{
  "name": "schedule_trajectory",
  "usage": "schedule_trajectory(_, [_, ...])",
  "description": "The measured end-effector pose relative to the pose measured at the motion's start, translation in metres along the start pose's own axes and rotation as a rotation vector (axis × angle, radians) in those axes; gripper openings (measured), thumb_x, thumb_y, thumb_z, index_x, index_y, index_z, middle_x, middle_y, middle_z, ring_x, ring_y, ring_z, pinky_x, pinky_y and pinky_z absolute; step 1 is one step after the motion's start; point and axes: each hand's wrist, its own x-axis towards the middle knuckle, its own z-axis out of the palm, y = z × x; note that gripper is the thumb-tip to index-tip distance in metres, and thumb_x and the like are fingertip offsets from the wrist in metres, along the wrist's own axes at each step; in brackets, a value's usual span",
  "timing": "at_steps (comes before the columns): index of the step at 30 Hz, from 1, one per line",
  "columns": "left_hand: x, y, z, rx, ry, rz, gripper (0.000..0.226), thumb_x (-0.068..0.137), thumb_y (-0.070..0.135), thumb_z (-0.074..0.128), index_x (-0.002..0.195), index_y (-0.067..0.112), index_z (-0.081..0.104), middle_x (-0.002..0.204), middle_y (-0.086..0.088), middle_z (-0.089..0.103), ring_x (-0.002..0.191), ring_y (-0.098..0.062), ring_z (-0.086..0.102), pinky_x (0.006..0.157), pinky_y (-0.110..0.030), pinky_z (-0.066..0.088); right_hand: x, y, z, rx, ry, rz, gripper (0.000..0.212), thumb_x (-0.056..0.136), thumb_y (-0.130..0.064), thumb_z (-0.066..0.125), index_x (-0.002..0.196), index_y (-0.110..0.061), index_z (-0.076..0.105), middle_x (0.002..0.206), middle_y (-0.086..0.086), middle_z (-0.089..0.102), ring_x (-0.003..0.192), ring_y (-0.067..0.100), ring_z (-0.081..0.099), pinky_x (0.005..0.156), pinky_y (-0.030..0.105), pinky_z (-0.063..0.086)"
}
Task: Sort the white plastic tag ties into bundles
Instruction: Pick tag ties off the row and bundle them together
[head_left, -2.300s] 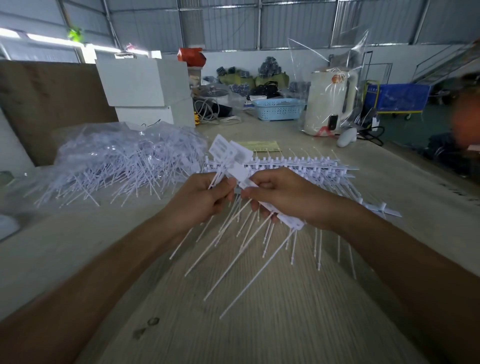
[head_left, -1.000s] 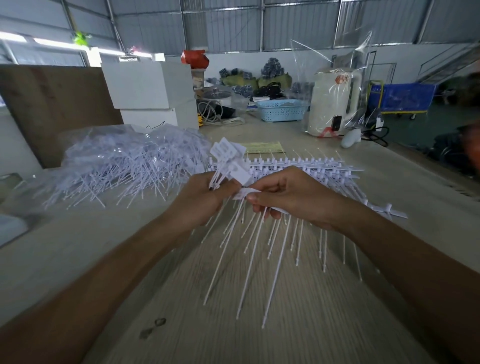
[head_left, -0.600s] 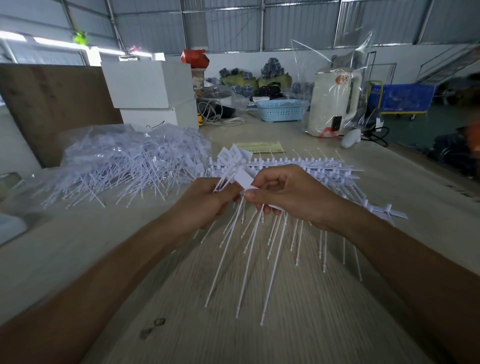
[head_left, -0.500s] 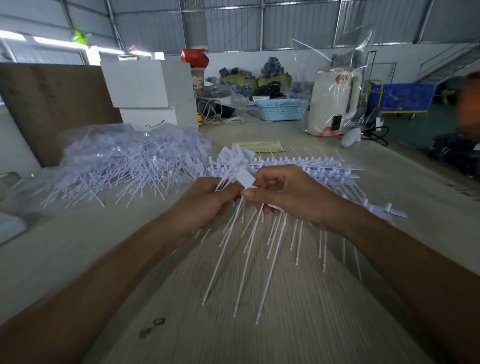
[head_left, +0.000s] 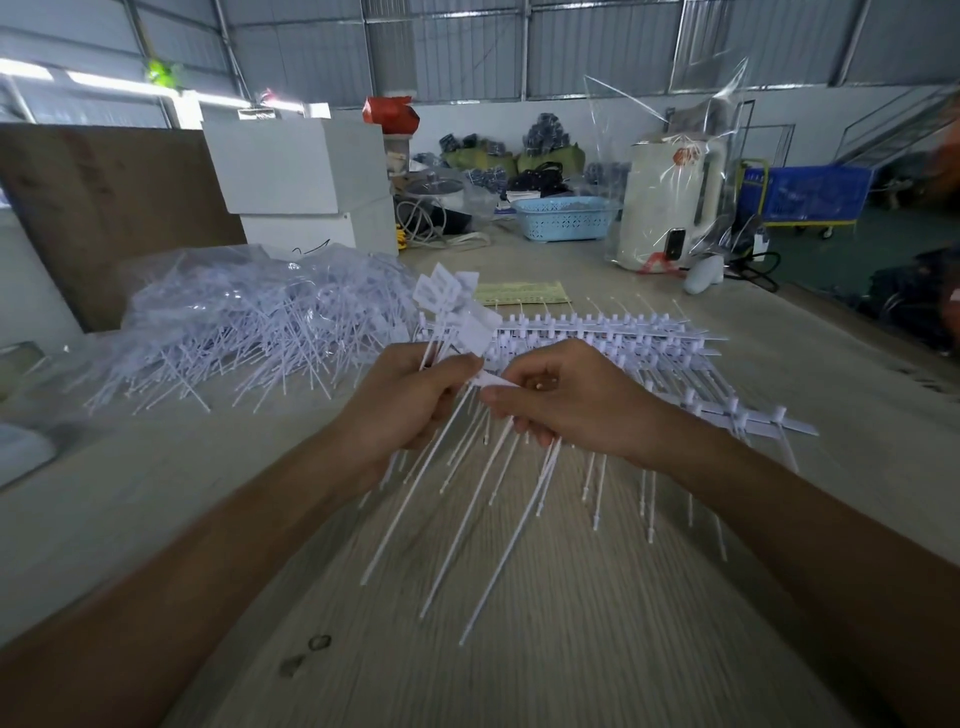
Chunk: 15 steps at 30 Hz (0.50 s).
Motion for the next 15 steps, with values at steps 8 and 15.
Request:
schedule_trajectory(8, [0.001,-0.003,-0.004,-0.021,0.001,-0.037,0.043,0.091,0.031,0.066,0.053,0.024,0.049,0.047,0.005,0.033,0.040,-0.012,0.027,0.045,-0.020,0.021,-0.002,-0.002,0.011,-0.496,0.165,-0.280,0.030,0.092,-0.021,0.068,0.067,-0.006,0.062,0.060,0.005,0.054,0.052,0.017,0.048,0.053,0.034,0.042])
schedule_trajectory(15, [0.002,-0.001,-0.007,0.045,-0.053,0.079,0.039,0.093,0.042,0.066,0.058,0.027,0.056,0.051,0.003,0.037,0.041,-0.010,0.027,0.043,-0.020,0.021,0.001,0.000,0.015,-0.401,0.257,-0.224,0.034,0.095,-0.022,0.062,0.066,-0.006,0.060,0.053,0.009,0.053,0.050,0.024,0.053,0.053,0.042,0.043])
